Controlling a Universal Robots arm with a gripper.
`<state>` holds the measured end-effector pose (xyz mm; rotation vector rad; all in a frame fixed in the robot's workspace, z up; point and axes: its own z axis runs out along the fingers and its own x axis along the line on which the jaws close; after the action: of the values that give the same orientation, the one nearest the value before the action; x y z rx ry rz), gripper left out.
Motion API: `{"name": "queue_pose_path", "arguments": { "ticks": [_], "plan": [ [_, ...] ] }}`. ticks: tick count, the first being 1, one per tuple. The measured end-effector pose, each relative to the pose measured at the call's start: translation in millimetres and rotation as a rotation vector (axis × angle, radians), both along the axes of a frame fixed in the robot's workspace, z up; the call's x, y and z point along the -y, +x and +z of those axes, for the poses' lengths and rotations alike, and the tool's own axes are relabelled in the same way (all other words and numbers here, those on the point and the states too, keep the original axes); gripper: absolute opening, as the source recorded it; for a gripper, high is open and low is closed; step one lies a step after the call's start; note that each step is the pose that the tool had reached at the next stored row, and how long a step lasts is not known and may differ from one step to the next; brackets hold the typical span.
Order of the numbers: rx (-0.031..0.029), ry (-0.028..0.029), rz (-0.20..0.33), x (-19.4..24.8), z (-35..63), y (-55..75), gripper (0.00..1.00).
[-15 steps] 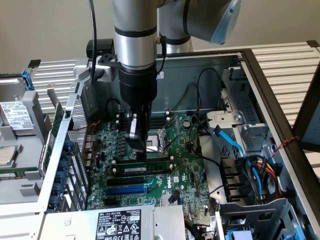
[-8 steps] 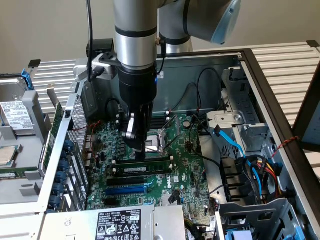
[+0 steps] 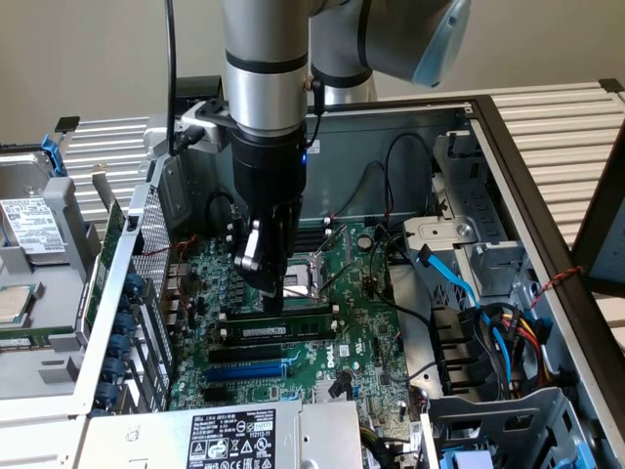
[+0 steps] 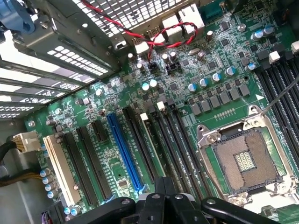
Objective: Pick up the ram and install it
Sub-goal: 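Press down the ram until it locks into place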
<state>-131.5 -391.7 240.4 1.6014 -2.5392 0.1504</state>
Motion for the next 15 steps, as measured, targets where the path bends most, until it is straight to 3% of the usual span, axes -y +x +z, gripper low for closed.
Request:
{"name": "queue_pose_path", "arguments": {
  "ticks": [8,15],
  "plan": [
    [0.0091,0.0066,-0.036,0.0,0.0,0.8,0.1],
    [0.0138,0.0141,-0.1,0.0,0.0,0.8,0.1]
  ]
}}
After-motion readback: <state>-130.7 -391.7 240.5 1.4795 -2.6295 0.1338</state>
